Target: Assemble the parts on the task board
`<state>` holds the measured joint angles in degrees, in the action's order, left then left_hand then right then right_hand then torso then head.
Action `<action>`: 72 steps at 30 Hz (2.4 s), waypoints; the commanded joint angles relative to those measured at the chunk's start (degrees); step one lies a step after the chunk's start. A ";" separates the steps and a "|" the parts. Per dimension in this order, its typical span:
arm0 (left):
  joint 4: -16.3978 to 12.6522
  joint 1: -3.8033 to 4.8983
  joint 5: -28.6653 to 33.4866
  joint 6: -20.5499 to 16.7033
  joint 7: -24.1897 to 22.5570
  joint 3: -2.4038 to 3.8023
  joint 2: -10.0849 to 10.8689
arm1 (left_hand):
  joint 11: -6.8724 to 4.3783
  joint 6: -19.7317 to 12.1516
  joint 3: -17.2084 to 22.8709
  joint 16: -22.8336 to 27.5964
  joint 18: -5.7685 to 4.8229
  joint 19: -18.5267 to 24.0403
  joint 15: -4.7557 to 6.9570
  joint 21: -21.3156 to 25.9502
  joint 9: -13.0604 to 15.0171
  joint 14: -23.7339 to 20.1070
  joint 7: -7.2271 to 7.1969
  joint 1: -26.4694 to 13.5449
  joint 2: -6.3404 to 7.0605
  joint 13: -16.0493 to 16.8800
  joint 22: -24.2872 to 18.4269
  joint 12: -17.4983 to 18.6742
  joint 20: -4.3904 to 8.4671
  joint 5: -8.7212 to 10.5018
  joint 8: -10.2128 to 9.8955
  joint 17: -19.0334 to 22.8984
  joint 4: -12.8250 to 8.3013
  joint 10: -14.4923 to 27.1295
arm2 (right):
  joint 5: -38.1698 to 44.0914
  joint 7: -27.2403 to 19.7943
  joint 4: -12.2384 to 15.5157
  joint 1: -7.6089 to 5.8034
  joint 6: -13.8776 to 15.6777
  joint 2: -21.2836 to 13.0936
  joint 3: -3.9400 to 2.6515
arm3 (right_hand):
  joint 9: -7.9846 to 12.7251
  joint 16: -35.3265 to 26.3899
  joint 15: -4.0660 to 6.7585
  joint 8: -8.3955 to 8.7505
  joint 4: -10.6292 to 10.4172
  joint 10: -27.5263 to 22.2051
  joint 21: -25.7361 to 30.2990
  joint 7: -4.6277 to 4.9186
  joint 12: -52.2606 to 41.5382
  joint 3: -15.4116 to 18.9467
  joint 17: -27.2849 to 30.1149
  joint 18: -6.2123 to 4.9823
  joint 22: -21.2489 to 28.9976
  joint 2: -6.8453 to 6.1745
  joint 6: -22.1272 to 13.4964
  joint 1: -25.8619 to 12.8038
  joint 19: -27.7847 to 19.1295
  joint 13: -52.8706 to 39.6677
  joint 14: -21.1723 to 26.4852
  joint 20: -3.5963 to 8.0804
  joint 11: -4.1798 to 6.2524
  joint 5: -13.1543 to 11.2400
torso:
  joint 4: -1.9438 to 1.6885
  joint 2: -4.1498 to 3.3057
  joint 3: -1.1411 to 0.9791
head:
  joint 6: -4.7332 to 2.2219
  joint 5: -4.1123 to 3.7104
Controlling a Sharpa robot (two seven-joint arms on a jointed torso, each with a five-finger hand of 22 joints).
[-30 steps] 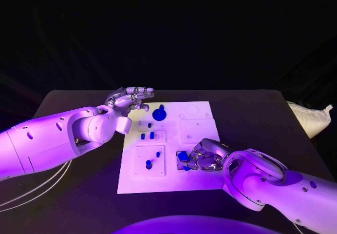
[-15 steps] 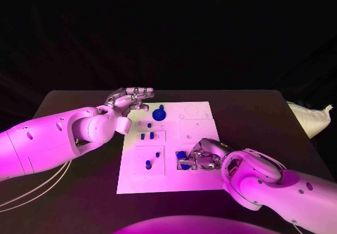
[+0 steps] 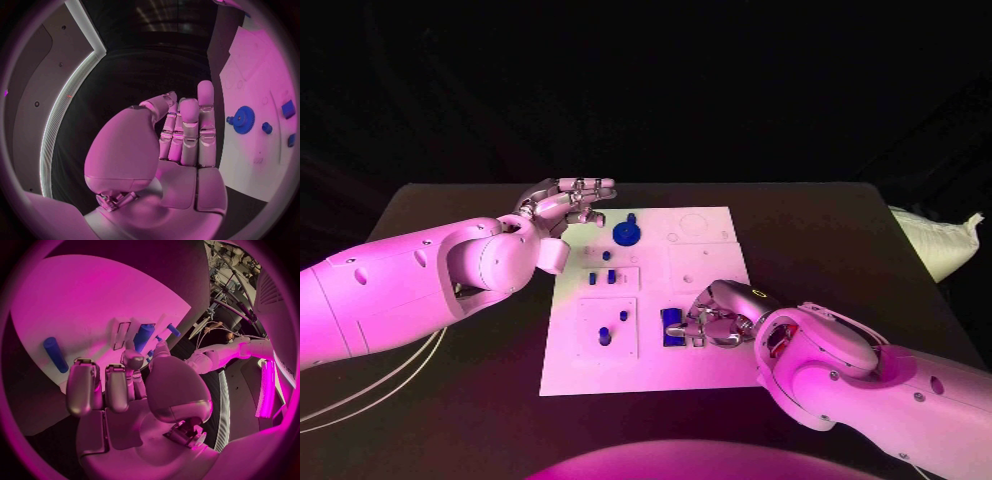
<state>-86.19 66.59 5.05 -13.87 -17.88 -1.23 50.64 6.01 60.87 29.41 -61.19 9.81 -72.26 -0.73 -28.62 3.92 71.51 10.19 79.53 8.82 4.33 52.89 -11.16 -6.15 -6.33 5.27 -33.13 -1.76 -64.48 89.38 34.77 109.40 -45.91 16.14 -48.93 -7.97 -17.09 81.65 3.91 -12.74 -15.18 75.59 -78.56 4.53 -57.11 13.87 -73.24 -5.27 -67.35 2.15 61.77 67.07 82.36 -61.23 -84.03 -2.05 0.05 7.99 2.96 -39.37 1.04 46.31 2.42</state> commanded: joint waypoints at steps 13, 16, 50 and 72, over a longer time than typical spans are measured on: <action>0.01 0.02 -0.19 1.10 -0.17 0.01 -0.24 | -0.08 -0.54 -0.21 0.26 0.60 0.34 0.08 0.26 -0.03 -0.36 0.02 0.12 -0.21 -0.08 -0.09 -0.25 0.09 0.12 0.38 0.05 -0.24 0.31 | 7.42 0.05 -0.75 0.07 -1.98 0.64 0.06 | -1.99 0.42 0.94 -1.72 7.49 2.18 -0.06 -1.02 -3.05 -4.91 -1.15 0.99 -0.80 1.64 1.17 13.40 0.32 -3.49 -3.44 0.73 0.91 -3.66 | 0.01 0.07 0.01 | 0.12 -0.19; 0.09 0.02 -0.19 1.09 -0.17 0.01 -0.30 | -0.08 -0.54 -0.21 0.26 0.60 0.34 0.08 0.26 -0.03 -0.36 0.02 0.12 -0.21 -0.08 -0.09 -0.25 0.09 0.12 0.38 0.05 -0.24 0.31 | 7.88 0.05 -0.87 0.07 -1.31 0.65 0.08 | -2.09 0.46 0.96 -1.81 7.47 2.37 -0.07 -1.03 -3.37 -5.11 -1.22 1.00 -0.83 1.92 1.25 13.39 0.33 -3.80 -3.45 0.75 0.92 -3.67 | 0.12 0.05 0.00 | -0.02 -0.35; 0.13 -0.20 -0.60 1.22 -0.27 -0.03 -0.22 | -0.05 -0.59 -0.32 0.25 0.59 0.34 0.05 0.29 -0.03 -0.41 0.06 0.07 -0.25 -0.09 -0.11 -0.35 0.07 0.12 0.40 0.15 -0.29 0.41 | 7.80 -0.58 2.06 -2.47 -2.42 -15.06 -0.13 | -1.13 1.12 0.02 1.62 2.52 0.50 0.13 0.25 1.64 -4.78 -2.66 0.96 -0.66 0.56 -0.37 9.11 0.13 -0.98 -3.53 0.05 -0.20 1.16 | 0.23 -0.02 0.01 | -0.58 -2.00; 0.17 -0.49 -0.92 1.43 -0.11 -0.04 -0.11 | -0.05 -0.59 -0.32 0.25 0.59 0.34 0.05 0.29 -0.03 -0.41 0.06 0.07 -0.25 -0.09 -0.11 -0.35 0.07 0.12 0.40 0.15 -0.29 0.41 | 10.16 -0.81 0.88 0.24 -4.39 -11.25 -0.09 | -1.19 0.98 0.07 2.05 0.76 0.59 0.26 0.12 2.02 -4.57 -2.55 0.92 -0.52 -1.05 0.29 7.94 0.03 -0.94 -3.48 0.05 -0.13 1.28 | 0.27 0.05 0.03 | 0.00 -1.65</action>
<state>-85.95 66.11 4.55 -13.55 -17.78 -1.27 50.58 6.01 60.67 29.18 -61.19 9.80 -72.26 -0.64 -28.62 3.92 71.42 10.40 79.53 8.82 4.33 52.83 -11.15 -6.15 -6.33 5.27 -33.04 -2.00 -64.46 97.64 34.38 110.37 -45.75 12.96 -60.32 -8.07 -18.28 82.68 4.31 -11.05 -14.16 76.41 -78.56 4.69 -55.41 9.31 -74.92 -5.27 -67.89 1.56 61.63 75.18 82.55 -62.16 -84.02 -1.87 0.03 9.21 3.22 -39.36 1.06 46.28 0.77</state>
